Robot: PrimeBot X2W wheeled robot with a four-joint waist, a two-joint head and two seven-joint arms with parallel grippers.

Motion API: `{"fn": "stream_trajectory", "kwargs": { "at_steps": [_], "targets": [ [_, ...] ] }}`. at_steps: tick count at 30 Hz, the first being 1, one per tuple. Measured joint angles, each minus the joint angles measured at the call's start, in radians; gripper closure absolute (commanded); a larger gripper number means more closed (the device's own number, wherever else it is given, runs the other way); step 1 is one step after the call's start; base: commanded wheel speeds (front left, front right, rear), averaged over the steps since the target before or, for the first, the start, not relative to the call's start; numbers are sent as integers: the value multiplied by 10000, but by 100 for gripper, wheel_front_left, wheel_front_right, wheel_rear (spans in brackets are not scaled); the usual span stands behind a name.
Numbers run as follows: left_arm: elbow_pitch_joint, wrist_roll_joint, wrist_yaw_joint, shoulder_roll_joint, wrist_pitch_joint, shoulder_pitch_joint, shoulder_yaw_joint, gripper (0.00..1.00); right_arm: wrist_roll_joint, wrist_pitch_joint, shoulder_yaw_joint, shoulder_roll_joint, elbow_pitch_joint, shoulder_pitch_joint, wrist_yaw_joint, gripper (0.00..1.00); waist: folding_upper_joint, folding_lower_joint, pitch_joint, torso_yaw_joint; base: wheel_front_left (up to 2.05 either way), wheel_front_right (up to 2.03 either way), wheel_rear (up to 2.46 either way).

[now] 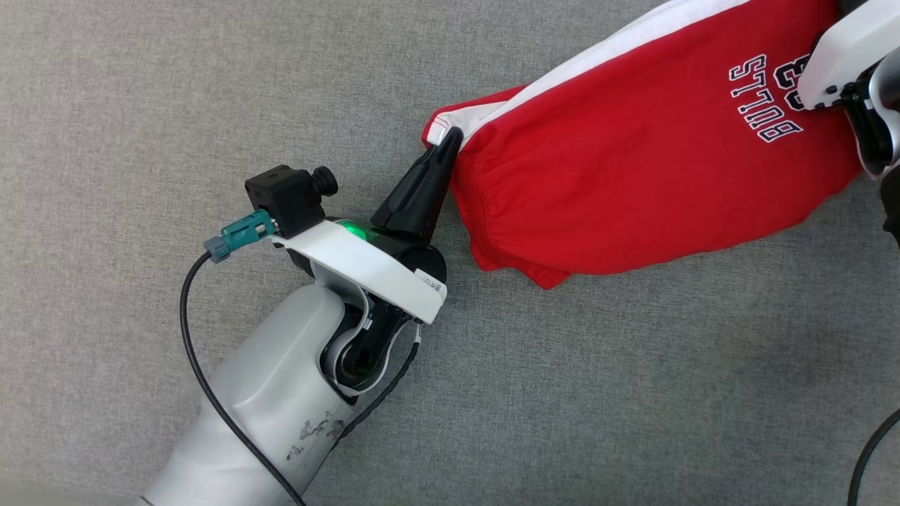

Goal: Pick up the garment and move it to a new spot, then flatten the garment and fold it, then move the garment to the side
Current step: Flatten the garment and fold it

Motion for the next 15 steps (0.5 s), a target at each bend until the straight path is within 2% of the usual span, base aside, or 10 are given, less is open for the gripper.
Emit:
{"fn": "stream_trajectory", "kwargs": {
  "at_steps": [1, 2, 3, 4, 5, 6, 7, 8, 9, 15],
  "targets": [
    [69, -13, 0, -15, 0, -43, -4, 100, 10, -42, 52, 40, 98, -21, 0, 100, 0, 0, -8, -7, 0, 0, 0],
    [128, -15, 0, -29, 0, -73, -6, 93, 50, -59, 50, 63, 167, -52, 0, 100, 0, 0, -19, -12, 0, 0, 0],
    [196, -23, 0, -40, 2, -87, -8, 85, 94, -92, 54, 81, 224, -83, 0, 84, 0, 0, -40, -17, 0, 0, 0],
    [257, -17, 0, -40, 2, -96, -23, 74, 104, -148, 69, 119, 280, -96, 0, 62, 0, 1, -77, -30, 0, 0, 0],
    [303, 0, 0, -38, 2, -97, -29, 63, 117, -159, 96, 173, 324, -94, 0, 16, 0, 0, -120, -54, 0, 0, 0],
    [362, 59, 25, -25, 2, -99, -38, 55, 117, -192, 102, 213, 330, -91, 0, 0, 0, 0, -169, -81, 0, 0, 0],
    [422, 161, 84, -4, 2, -97, -59, 36, 113, -242, 92, 219, 318, -86, 0, 0, 0, 1, -231, -111, 0, 0, 0],
    [481, 221, 169, 13, 0, -86, -44, 7, 107, -245, 69, 205, 276, -64, 0, 0, 0, 0, -299, -143, 0, 0, 0],
    [481, 221, 169, 13, 0, -86, -44, 0, 107, -245, 69, 205, 276, -64, 0, 0, 0, 0, -299, -143, 0, 0, 0],
    [384, 1363, 1078, 382, -40, 535, 460, 0, -192, -290, -642, 251, -1377, 1038, 0, 0, 0, 0, -895, -410, 0, 0, 0]
  ]
}}
